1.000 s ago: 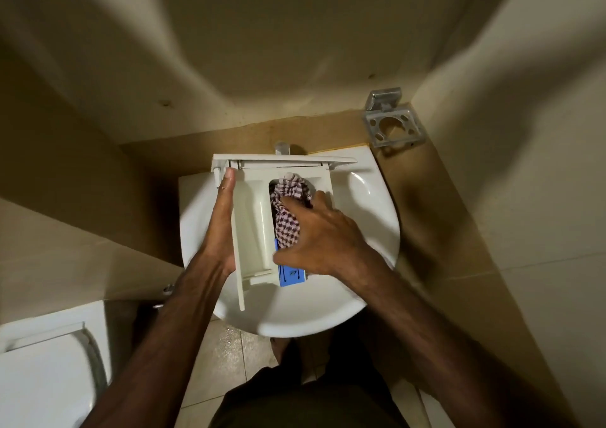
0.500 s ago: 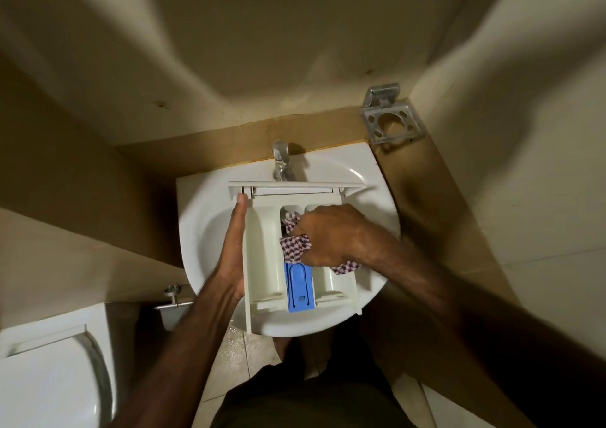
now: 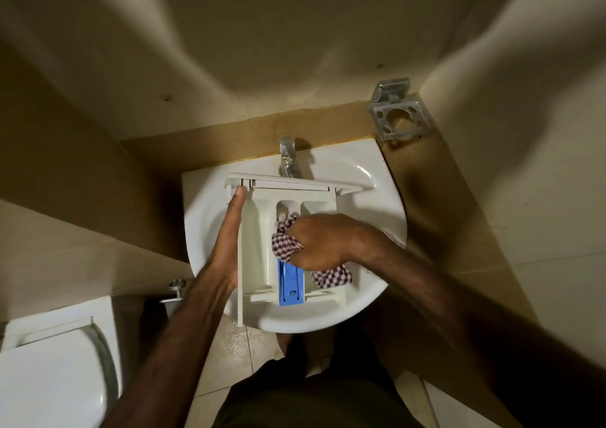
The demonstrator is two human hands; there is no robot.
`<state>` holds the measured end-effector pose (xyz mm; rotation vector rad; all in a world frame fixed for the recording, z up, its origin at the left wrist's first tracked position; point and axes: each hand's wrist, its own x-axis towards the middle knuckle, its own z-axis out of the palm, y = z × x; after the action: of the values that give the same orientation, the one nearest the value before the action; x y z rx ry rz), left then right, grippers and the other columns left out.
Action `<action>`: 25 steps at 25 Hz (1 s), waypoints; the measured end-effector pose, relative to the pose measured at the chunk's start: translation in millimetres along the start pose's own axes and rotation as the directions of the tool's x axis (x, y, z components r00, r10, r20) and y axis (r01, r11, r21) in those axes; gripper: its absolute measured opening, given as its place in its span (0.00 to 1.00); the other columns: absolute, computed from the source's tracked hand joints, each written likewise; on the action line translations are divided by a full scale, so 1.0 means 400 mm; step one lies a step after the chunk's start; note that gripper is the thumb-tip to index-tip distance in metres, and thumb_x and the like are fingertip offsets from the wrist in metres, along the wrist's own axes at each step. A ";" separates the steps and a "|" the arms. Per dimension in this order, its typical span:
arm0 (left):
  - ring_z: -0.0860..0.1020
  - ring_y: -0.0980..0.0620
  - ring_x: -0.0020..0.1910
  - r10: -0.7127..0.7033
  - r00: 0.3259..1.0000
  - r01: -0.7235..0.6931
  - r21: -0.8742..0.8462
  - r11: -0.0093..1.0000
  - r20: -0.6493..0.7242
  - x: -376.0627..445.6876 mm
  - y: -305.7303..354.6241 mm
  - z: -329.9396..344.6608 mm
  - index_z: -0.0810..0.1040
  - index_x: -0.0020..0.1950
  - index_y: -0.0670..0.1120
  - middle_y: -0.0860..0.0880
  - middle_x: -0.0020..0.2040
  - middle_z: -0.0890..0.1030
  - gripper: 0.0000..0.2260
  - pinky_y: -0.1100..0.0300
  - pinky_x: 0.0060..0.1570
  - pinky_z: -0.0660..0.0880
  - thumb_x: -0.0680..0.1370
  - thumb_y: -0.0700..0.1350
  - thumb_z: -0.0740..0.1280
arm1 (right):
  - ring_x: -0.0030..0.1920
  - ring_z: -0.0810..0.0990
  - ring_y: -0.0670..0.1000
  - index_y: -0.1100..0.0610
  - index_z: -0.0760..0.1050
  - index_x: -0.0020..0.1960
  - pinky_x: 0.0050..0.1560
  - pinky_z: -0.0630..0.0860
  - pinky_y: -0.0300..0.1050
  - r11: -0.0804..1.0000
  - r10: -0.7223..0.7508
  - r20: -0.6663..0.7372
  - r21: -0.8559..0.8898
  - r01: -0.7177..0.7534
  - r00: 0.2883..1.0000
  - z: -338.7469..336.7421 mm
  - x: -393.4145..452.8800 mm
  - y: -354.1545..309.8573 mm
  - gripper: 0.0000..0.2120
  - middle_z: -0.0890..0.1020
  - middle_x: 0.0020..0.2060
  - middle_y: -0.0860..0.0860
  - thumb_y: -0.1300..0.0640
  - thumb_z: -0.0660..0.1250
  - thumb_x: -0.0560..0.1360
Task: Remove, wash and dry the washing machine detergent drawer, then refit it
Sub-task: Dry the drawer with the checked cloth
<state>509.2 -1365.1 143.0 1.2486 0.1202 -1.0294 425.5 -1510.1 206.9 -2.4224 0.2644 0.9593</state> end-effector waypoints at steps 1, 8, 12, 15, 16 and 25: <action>0.86 0.50 0.54 0.003 1.000 -0.003 0.016 1.000 0.005 -0.004 0.005 0.003 0.87 0.57 0.58 0.48 0.57 0.87 0.23 0.57 0.48 0.83 0.82 0.67 0.56 | 0.49 0.84 0.52 0.61 0.77 0.60 0.51 0.83 0.51 0.998 0.005 0.062 0.063 -0.009 0.998 -0.003 -0.006 0.009 0.13 0.83 0.53 0.54 0.52 0.63 0.83; 0.84 0.53 0.60 0.028 0.999 -0.026 0.073 0.997 -0.023 0.005 0.001 -0.009 0.83 0.62 0.57 0.54 0.57 0.87 0.22 0.59 0.54 0.80 0.80 0.69 0.61 | 0.54 0.85 0.58 0.58 0.81 0.63 0.52 0.79 0.49 1.000 0.013 -0.642 -0.010 -0.025 0.767 0.060 0.013 -0.020 0.13 0.86 0.54 0.56 0.61 0.72 0.78; 0.86 0.59 0.50 0.041 0.999 -0.041 0.094 0.995 -0.003 0.011 0.004 -0.001 0.89 0.45 0.61 0.57 0.48 0.88 0.22 0.66 0.43 0.80 0.84 0.62 0.56 | 0.39 0.85 0.59 0.62 0.81 0.49 0.36 0.81 0.50 0.985 0.046 -0.769 -0.071 -0.157 0.637 0.060 0.052 -0.052 0.13 0.84 0.40 0.58 0.69 0.78 0.65; 0.76 0.45 0.71 0.011 1.000 -0.010 0.078 0.997 -0.001 0.029 0.003 -0.036 0.81 0.67 0.61 0.50 0.68 0.81 0.24 0.46 0.69 0.73 0.76 0.71 0.63 | 0.44 0.85 0.60 0.63 0.82 0.49 0.41 0.80 0.50 0.993 0.107 -0.733 0.049 -0.104 0.672 0.066 0.051 -0.076 0.08 0.85 0.44 0.59 0.69 0.73 0.71; 0.76 0.43 0.71 -0.006 1.000 0.005 0.050 0.999 0.008 0.031 -0.010 -0.044 0.79 0.69 0.60 0.49 0.69 0.81 0.27 0.43 0.70 0.72 0.75 0.73 0.62 | 0.47 0.85 0.59 0.61 0.82 0.50 0.42 0.78 0.48 0.993 0.117 -0.626 0.087 -0.080 0.771 0.072 0.039 -0.072 0.05 0.85 0.46 0.58 0.67 0.71 0.75; 0.85 0.56 0.54 0.085 0.996 -0.085 0.062 0.994 0.013 -0.014 0.002 -0.007 0.85 0.59 0.58 0.55 0.53 0.88 0.20 0.62 0.53 0.81 0.84 0.63 0.56 | 0.44 0.86 0.59 0.63 0.85 0.45 0.42 0.84 0.52 0.993 0.091 -0.734 0.113 -0.011 0.674 0.085 0.033 -0.072 0.04 0.87 0.46 0.58 0.68 0.75 0.70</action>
<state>507.9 -1359.5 145.8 1.2946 0.0266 -0.9719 425.6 -1467.7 188.4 -2.5935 0.6486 -0.0950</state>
